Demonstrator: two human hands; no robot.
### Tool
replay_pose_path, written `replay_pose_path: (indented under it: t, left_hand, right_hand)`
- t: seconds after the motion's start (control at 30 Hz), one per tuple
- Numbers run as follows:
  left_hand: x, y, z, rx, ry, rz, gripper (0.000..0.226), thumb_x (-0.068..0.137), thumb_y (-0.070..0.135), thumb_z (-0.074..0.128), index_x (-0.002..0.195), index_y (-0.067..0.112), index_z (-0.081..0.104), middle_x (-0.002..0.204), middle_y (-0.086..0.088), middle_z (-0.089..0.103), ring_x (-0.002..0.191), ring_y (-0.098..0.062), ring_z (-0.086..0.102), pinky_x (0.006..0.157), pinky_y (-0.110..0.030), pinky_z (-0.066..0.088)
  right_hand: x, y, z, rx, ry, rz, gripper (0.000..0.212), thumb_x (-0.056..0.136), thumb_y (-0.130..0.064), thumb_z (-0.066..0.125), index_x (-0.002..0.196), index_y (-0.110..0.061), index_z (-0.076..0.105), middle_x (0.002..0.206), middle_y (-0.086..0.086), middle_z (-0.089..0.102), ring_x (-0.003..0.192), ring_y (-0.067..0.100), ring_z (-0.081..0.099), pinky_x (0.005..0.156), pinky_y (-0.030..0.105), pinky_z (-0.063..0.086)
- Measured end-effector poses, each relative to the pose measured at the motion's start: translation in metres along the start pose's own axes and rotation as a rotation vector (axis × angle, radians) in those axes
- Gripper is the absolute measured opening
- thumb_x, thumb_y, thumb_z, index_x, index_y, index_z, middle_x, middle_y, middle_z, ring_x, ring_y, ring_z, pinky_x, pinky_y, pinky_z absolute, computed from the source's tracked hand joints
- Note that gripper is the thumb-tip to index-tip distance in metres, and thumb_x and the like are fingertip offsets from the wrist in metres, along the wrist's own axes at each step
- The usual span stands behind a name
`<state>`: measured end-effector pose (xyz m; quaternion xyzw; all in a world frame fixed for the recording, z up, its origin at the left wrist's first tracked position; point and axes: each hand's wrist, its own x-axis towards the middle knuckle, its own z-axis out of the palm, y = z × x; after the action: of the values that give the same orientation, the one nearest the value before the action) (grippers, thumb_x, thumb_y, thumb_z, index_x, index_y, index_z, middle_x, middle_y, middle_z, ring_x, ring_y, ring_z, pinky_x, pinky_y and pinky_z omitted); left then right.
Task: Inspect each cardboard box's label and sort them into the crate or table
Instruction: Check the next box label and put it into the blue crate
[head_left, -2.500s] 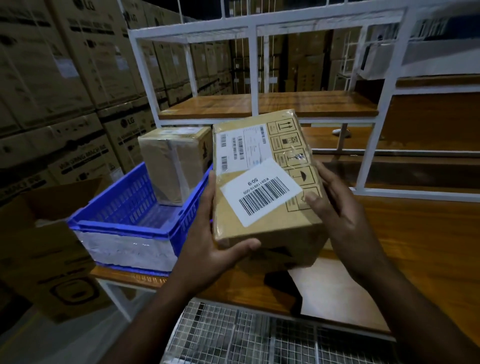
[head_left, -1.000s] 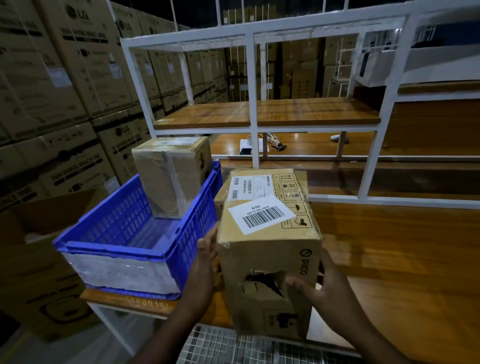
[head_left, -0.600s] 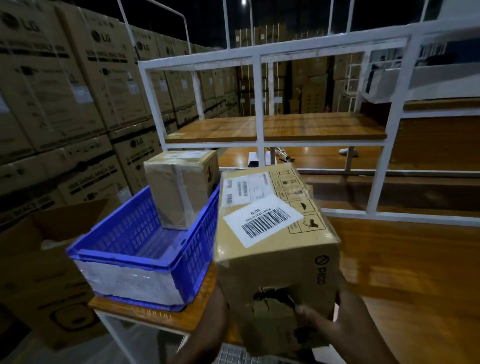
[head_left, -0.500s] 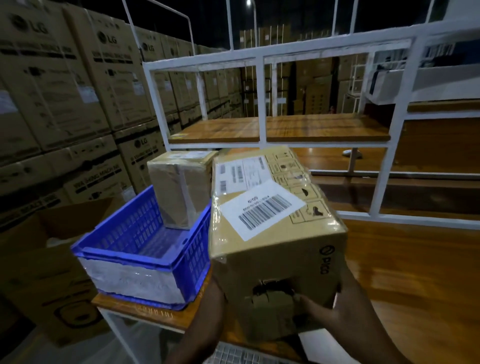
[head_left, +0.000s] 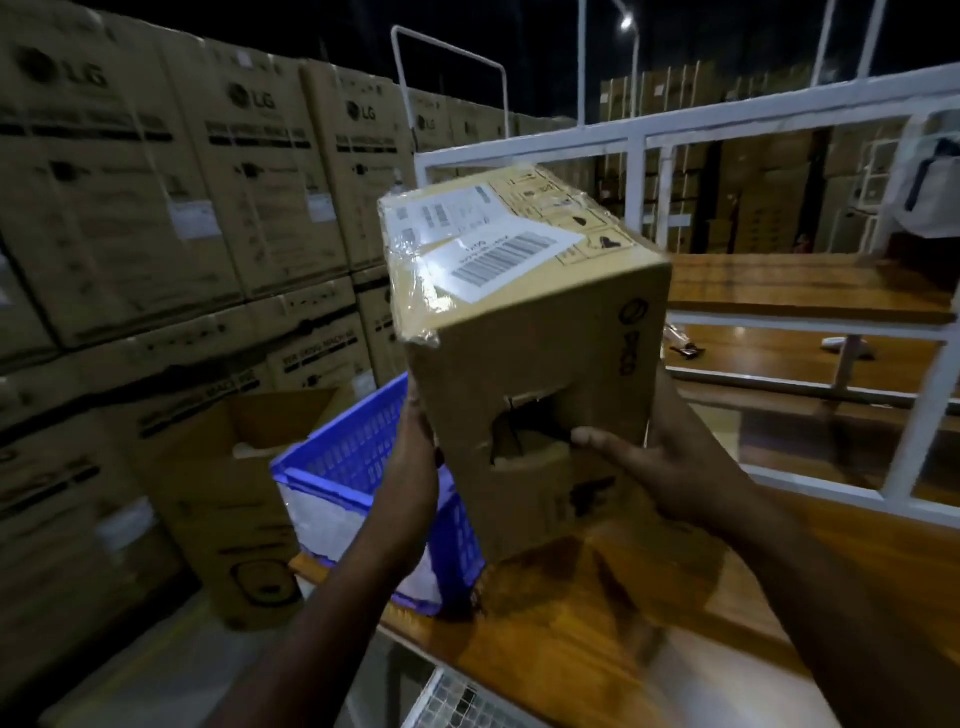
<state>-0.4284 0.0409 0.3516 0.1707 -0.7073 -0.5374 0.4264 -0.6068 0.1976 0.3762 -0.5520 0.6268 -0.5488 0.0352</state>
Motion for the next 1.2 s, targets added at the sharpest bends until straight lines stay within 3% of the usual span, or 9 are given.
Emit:
replay_pose_path:
  t: [0.1, 0.23, 0.37, 0.47, 0.6, 0.77, 0.97, 1.13, 1.2]
  left_hand:
    - [0.014, 0.015, -0.019, 0.045, 0.058, 0.032, 0.035, 0.109, 0.042, 0.024, 0.128, 0.044, 0.054, 0.119, 0.021, 0.067, 0.117, -0.002, 0.061, 0.093, -0.024, 0.052]
    - [0.042, 0.013, -0.047, 0.1, 0.132, 0.049, 0.044, 0.11, 0.047, 0.023, 0.145, 0.034, 0.046, 0.141, 0.007, 0.058, 0.13, -0.012, 0.054, 0.111, -0.05, 0.042]
    - [0.076, 0.002, -0.067, 0.062, 0.142, 0.028, 0.067, 0.096, 0.074, 0.022, 0.147, 0.036, 0.044, 0.143, 0.007, 0.057, 0.131, -0.01, 0.054, 0.113, -0.051, 0.04]
    - [0.101, -0.016, -0.083, 0.129, 0.171, 0.038, 0.083, 0.082, 0.09, 0.024, 0.154, 0.049, 0.021, 0.164, 0.012, 0.024, 0.15, -0.013, 0.025, 0.119, -0.057, 0.025]
    - [0.125, -0.043, -0.1, 0.18, 0.198, 0.033, 0.101, 0.073, 0.096, 0.027, 0.157, 0.045, 0.01, 0.167, 0.017, 0.007, 0.152, -0.007, 0.012, 0.123, -0.051, 0.018]
    - [0.141, -0.069, -0.112, 0.236, 0.184, -0.074, 0.117, 0.058, 0.104, 0.027, 0.157, 0.046, 0.002, 0.166, 0.021, -0.001, 0.153, -0.008, 0.005, 0.123, -0.05, 0.015]
    - [0.143, -0.098, -0.104, 0.208, 0.109, -0.202, 0.103, 0.07, 0.094, 0.036, 0.155, 0.051, -0.002, 0.165, 0.023, -0.008, 0.153, -0.011, 0.003, 0.122, -0.053, 0.019]
    - [0.139, -0.129, -0.088, 0.154, 0.086, -0.229, 0.095, 0.08, 0.073, 0.048, 0.156, 0.046, -0.003, 0.162, 0.029, -0.006, 0.148, 0.001, 0.004, 0.115, -0.027, 0.018]
    - [0.141, -0.141, -0.083, 0.157, 0.102, -0.236, 0.099, 0.079, 0.077, 0.05, 0.156, 0.044, -0.002, 0.161, 0.028, -0.003, 0.148, 0.003, 0.003, 0.12, -0.028, 0.016]
  right_hand:
    - [0.031, 0.002, 0.011, 0.015, -0.046, -0.049, 0.077, 0.078, -0.043, 0.074, 0.142, -0.031, 0.032, 0.135, -0.015, 0.048, 0.124, -0.003, 0.047, 0.096, 0.02, 0.047]
    - [0.078, 0.007, 0.036, 0.005, -0.03, -0.099, 0.074, 0.077, -0.039, 0.078, 0.136, -0.039, 0.033, 0.135, -0.007, 0.043, 0.126, 0.008, 0.045, 0.101, 0.037, 0.048]
    - [0.13, 0.014, 0.062, 0.059, -0.026, -0.116, 0.075, 0.079, -0.031, 0.079, 0.14, -0.034, 0.034, 0.134, -0.012, 0.049, 0.122, -0.002, 0.047, 0.097, 0.024, 0.044]
    - [0.168, 0.026, 0.083, 0.083, -0.039, -0.087, 0.074, 0.079, -0.024, 0.08, 0.138, -0.036, 0.037, 0.128, -0.02, 0.053, 0.116, -0.011, 0.049, 0.094, 0.02, 0.044]
    - [0.207, 0.057, 0.112, 0.089, -0.043, -0.039, 0.077, 0.075, -0.025, 0.084, 0.138, -0.035, 0.042, 0.128, -0.018, 0.057, 0.12, 0.003, 0.053, 0.1, 0.038, 0.049]
    - [0.232, 0.09, 0.138, 0.084, -0.06, 0.007, 0.074, 0.074, -0.022, 0.085, 0.136, -0.032, 0.046, 0.125, -0.014, 0.06, 0.118, 0.006, 0.056, 0.098, 0.045, 0.05]
    - [0.236, 0.126, 0.142, 0.102, -0.147, 0.124, 0.076, 0.072, -0.027, 0.085, 0.135, -0.04, 0.045, 0.129, -0.017, 0.058, 0.123, 0.004, 0.052, 0.103, 0.045, 0.048]
    - [0.233, 0.155, 0.134, 0.131, -0.208, 0.212, 0.078, 0.068, -0.034, 0.088, 0.133, -0.045, 0.046, 0.13, -0.018, 0.058, 0.126, 0.006, 0.05, 0.106, 0.045, 0.043]
    - [0.234, 0.168, 0.136, 0.145, -0.237, 0.233, 0.079, 0.068, -0.033, 0.088, 0.134, -0.044, 0.046, 0.132, -0.016, 0.058, 0.127, 0.008, 0.051, 0.106, 0.045, 0.043]
